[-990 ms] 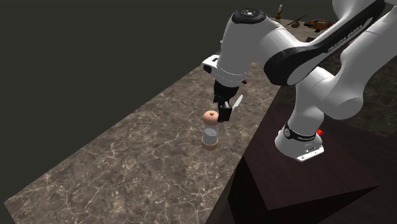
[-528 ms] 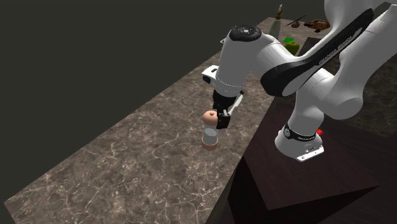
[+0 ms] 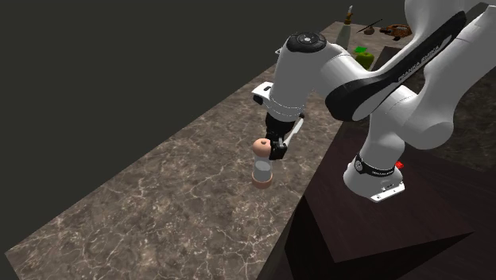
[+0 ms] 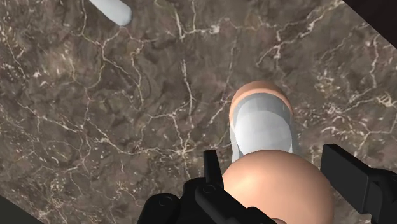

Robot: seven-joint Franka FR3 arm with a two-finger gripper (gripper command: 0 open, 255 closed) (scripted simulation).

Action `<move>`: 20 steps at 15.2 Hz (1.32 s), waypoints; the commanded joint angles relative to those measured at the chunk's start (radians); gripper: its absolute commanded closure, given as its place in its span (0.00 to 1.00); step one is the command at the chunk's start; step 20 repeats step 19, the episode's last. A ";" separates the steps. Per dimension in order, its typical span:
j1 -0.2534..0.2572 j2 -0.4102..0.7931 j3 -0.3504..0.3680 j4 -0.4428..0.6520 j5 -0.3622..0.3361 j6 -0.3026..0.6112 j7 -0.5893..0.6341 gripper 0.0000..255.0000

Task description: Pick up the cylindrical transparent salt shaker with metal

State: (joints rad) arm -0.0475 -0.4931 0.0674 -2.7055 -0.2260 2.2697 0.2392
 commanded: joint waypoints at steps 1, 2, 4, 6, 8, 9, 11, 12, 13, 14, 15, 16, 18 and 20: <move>0.000 0.001 0.000 -0.001 0.001 0.000 0.000 1.00; 0.000 -0.001 -0.001 -0.001 0.001 -0.003 -0.001 1.00; 0.003 -0.018 -0.002 0.015 0.007 -0.035 -0.010 1.00; 0.006 -0.033 -0.004 0.032 0.012 -0.066 -0.017 1.00; 0.008 -0.047 -0.005 0.050 0.017 -0.097 -0.025 1.00; 0.009 -0.053 -0.005 0.059 0.019 -0.113 -0.028 1.00; 0.011 -0.065 -0.006 0.078 0.024 -0.143 -0.035 1.00; 0.012 -0.070 -0.006 0.088 0.026 -0.158 -0.038 1.00; 0.013 -0.075 -0.007 0.098 0.027 -0.173 -0.042 1.00; 0.013 -0.080 -0.007 0.109 0.029 -0.188 -0.045 1.00; 0.014 -0.085 -0.007 0.119 0.031 -0.202 -0.048 1.00; 0.014 -0.089 -0.007 0.130 0.032 -0.217 -0.051 1.00; 0.015 -0.093 -0.008 0.142 0.034 -0.234 -0.054 1.00; 0.015 -0.093 -0.008 0.142 0.034 -0.234 -0.054 1.00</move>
